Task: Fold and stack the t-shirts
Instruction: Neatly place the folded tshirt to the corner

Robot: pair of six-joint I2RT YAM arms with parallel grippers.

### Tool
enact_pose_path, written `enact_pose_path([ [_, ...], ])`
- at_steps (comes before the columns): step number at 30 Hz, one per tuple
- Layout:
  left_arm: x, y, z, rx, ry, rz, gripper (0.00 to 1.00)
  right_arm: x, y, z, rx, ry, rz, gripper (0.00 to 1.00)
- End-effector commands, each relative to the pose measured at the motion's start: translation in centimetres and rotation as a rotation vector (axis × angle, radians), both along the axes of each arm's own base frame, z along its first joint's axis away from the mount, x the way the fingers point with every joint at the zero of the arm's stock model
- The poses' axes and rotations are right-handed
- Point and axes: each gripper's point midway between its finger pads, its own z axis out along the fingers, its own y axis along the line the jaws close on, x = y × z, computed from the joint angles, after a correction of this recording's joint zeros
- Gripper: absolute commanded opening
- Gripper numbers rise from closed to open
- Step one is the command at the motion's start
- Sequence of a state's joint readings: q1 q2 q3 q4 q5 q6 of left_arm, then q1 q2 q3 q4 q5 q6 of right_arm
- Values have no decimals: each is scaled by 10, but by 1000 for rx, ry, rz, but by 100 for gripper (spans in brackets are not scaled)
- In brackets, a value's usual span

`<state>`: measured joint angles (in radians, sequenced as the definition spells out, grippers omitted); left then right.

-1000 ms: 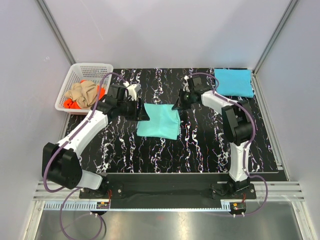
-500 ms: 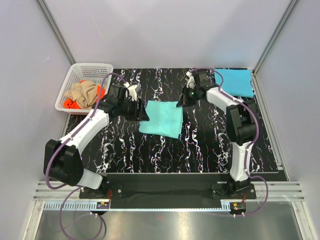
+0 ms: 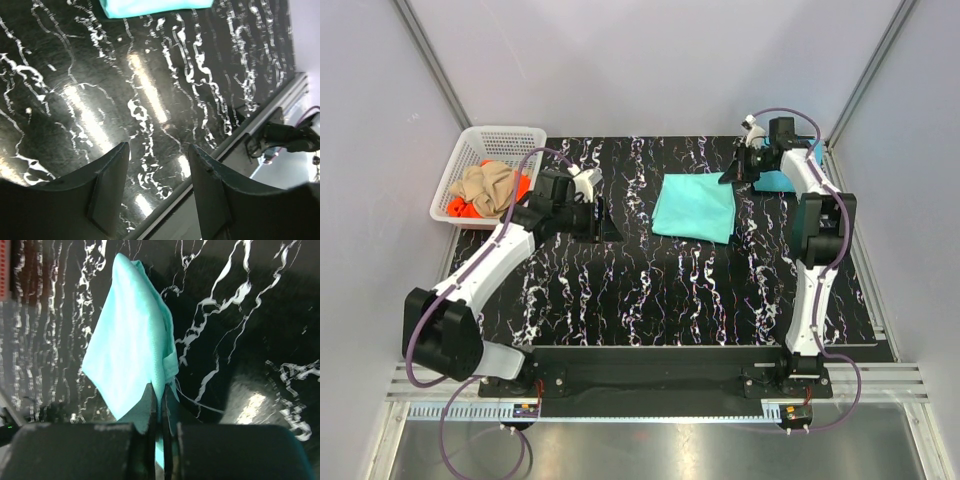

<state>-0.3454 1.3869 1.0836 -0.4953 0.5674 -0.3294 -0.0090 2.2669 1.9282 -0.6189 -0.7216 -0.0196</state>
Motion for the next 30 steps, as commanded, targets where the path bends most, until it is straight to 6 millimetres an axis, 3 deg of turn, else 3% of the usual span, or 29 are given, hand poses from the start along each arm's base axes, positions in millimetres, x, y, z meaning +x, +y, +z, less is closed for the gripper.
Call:
enact_pose_path([
  [1, -3, -9, 24, -87, -61, -34, 55, 5, -4, 2, -98, -21, 55, 0],
  [7, -5, -11, 26, -101, -58, -42, 55, 16, -16, 13, -180, -54, 32, 0],
  [8, -5, -11, 26, -101, -57, -41, 55, 18, -34, 21, -193, -71, 2, 0],
  [14, -5, -10, 27, -97, -64, -38, 55, 16, -68, 49, -266, -116, -26, 0],
  [20, -6, -10, 27, -100, -63, -42, 55, 15, -86, 71, -299, -153, -44, 0],
  [30, -7, -10, 29, -100, -72, -42, 55, 21, -126, 85, -436, -187, -93, 0],
])
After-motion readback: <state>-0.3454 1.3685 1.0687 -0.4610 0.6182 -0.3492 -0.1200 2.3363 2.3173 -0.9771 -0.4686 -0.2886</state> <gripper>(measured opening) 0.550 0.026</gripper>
